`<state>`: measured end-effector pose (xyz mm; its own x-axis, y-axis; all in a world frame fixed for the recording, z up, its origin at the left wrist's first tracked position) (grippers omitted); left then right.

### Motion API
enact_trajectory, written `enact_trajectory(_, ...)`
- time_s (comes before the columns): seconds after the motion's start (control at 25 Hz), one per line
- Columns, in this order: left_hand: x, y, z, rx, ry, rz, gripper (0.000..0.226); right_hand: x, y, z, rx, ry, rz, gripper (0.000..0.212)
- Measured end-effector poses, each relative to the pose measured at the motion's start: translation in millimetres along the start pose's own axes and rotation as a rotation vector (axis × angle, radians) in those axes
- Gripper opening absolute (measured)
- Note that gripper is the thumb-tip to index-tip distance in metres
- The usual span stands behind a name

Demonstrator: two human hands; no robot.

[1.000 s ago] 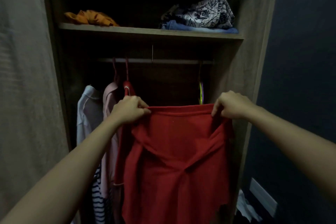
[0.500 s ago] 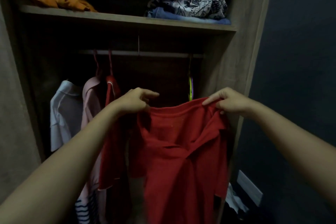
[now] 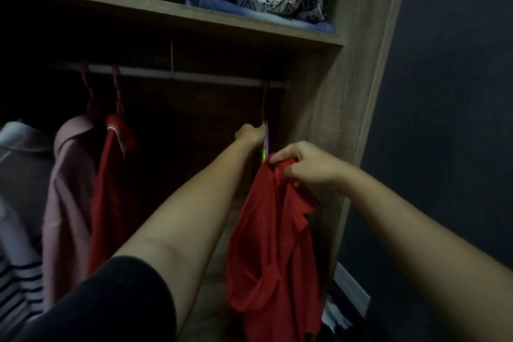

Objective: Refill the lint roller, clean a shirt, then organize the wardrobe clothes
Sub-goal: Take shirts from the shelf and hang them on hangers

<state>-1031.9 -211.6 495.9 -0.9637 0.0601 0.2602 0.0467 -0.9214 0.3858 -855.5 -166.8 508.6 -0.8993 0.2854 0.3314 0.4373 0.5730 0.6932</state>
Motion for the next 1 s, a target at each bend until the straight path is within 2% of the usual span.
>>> enact_trajectory(0.2, 1, 0, 16, 0.080, -0.041, 0.137, 0.044, 4, 2, 9, 0.027, 0.005, 0.021, 0.048)
enact_trajectory(0.36, -4, 22, 19, 0.112, -0.031, 0.243, 0.042, 12, 2, 10, 0.016, 0.014, 0.029, 0.049)
enact_trajectory(0.64, -23, 106, -21, 0.385, -0.140, 0.439, 0.038, 22, -29, -8, -0.081, 0.073, -0.008, 0.052)
enact_trajectory(0.8, -20, 158, -33, 0.426, -0.218, 0.469, 0.033, 29, -48, -32, -0.137, 0.120, -0.018, 0.053)
enact_trajectory(1.0, -35, 176, -14, 0.432, -0.297, 0.515, 0.033, 38, -49, -45, -0.135, 0.095, 0.043, 0.053)
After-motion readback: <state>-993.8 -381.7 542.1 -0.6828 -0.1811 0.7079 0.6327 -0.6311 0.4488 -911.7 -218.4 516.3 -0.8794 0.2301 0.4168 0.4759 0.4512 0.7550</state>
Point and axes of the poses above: each hand's wrist, its own x-axis towards the middle knuckle, its own y-axis out of the back of the hand, z = x × y, the point moved 5 cm from there along x, towards the middle knuckle, and after that the axes turned 14 degrees about z, right-handed, at the moved point
